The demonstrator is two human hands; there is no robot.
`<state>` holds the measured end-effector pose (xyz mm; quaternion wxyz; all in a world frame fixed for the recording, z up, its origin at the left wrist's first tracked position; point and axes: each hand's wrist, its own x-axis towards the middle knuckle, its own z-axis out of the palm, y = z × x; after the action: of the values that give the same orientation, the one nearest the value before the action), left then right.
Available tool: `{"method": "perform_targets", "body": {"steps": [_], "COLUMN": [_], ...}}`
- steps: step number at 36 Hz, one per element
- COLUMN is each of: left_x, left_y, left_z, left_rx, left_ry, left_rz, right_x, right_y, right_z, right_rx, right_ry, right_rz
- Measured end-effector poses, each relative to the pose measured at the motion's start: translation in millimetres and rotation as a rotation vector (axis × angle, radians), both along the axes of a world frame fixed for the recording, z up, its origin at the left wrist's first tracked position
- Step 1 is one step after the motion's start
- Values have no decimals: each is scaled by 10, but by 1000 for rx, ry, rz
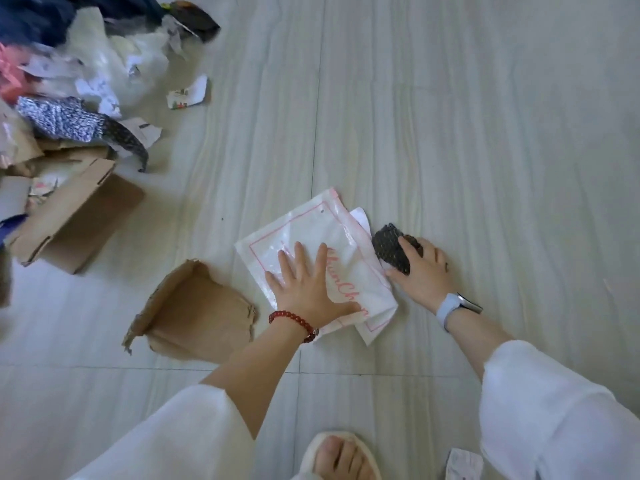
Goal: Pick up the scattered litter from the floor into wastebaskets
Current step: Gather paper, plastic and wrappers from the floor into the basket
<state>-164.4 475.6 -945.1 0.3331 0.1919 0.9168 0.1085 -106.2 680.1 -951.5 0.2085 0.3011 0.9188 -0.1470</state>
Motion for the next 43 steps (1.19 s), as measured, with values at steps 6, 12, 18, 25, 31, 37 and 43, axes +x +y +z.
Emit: {"method": "perform_targets", "body": {"steps": [6,12,18,25,31,37,43], "left_x": [28,-106,-326,-262,86,343,432], "left_y": [7,-79,-296,-313,1,167,179], "left_z": [-136,-142,58,491,590,378,346], "left_rx": [-72,150,453,470,322,394,389], "left_ry": [205,194,189,285,245,143,175], "left_rz": [-44,-14,109,-57,-187,-409,-538], "right_x": [11,1,105,589,1445,2441,2671], "right_y": [28,29,80,-2,-266,-833,-1262], "right_z": [-98,-77,112,537,638,315,33], "right_rx": [2,-127,-101,-19,51,-34,-28], "right_ry": [185,364,455,399,296,4,-158], "right_rz": [11,-197,-365,-456,-516,-642,-740]}}
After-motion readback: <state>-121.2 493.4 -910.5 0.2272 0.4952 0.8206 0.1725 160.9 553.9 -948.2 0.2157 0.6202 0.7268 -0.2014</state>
